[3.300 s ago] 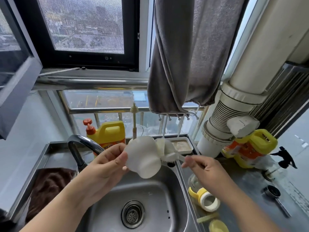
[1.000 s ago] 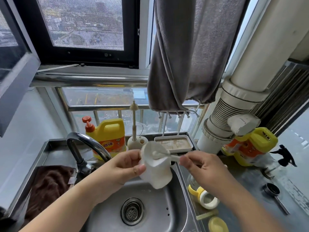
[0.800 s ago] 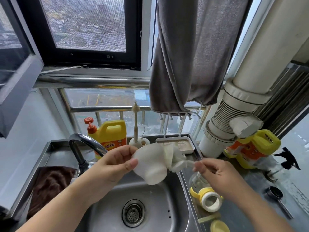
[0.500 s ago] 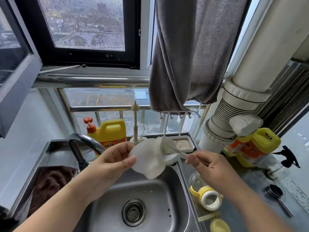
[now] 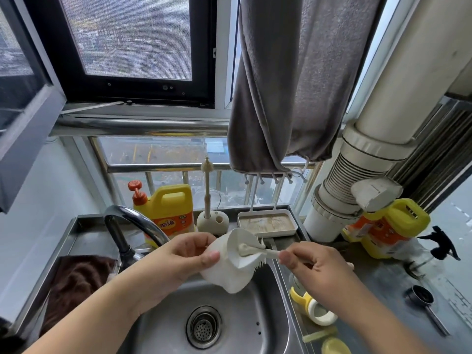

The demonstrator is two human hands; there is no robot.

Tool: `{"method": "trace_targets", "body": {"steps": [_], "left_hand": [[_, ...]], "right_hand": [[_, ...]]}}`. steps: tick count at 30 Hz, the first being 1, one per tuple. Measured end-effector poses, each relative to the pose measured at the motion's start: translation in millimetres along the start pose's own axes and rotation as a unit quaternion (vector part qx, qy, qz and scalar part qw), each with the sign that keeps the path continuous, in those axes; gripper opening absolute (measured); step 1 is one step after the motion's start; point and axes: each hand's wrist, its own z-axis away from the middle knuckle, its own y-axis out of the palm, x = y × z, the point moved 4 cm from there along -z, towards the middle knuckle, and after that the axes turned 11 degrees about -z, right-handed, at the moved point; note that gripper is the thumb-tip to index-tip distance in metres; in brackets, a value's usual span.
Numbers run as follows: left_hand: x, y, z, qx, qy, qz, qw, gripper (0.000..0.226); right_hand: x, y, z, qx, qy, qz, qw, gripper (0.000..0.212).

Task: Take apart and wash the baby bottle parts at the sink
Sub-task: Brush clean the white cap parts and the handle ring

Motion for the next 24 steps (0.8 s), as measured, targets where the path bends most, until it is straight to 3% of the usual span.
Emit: {"method": "trace_targets", "body": {"steps": [4,9,14,18,21,24], "left_hand": [[4.4,6.5,-3.0,0.033,0.038,0.002,0.999,0.046],[3.0,-5.6,-0.7,-0.003,0.065,0.026,0.998,0.041],[4.8,2.0,-4.5,0.017,0.073,0.02,0.997,0.054],[-1.2,-4.7,2.2,0.004,0.095,0.073,0.993,0.036],[4.3,-8.6,4.8,-0.006,0.078,0.133,0.988,0.039],[12.1,-4.1,2.9,-0.037,0.028,0.088,0.995,0.03]], "right_hand": [[-0.7,-2.7,-4.3,-0.021,-0.003,0.007,1.0,0.053],[-11.0,-13.1,3.8,-0.009,0.029,0.0,1.0,0.059],[11.6,0.1,-4.9,-0.001,-0.037,-0.004,0.999,0.053],[-2.5,-12.7,-2.8,-0.024,0.02,-0.032,0.999,0.052],[-6.6,-5.2,9.7,-0.004,0.03,-0.047,0.998,0.061],[-0.3,1.9,4.4,-0.005,-0.008,-0.012,1.0,0.062]]}}
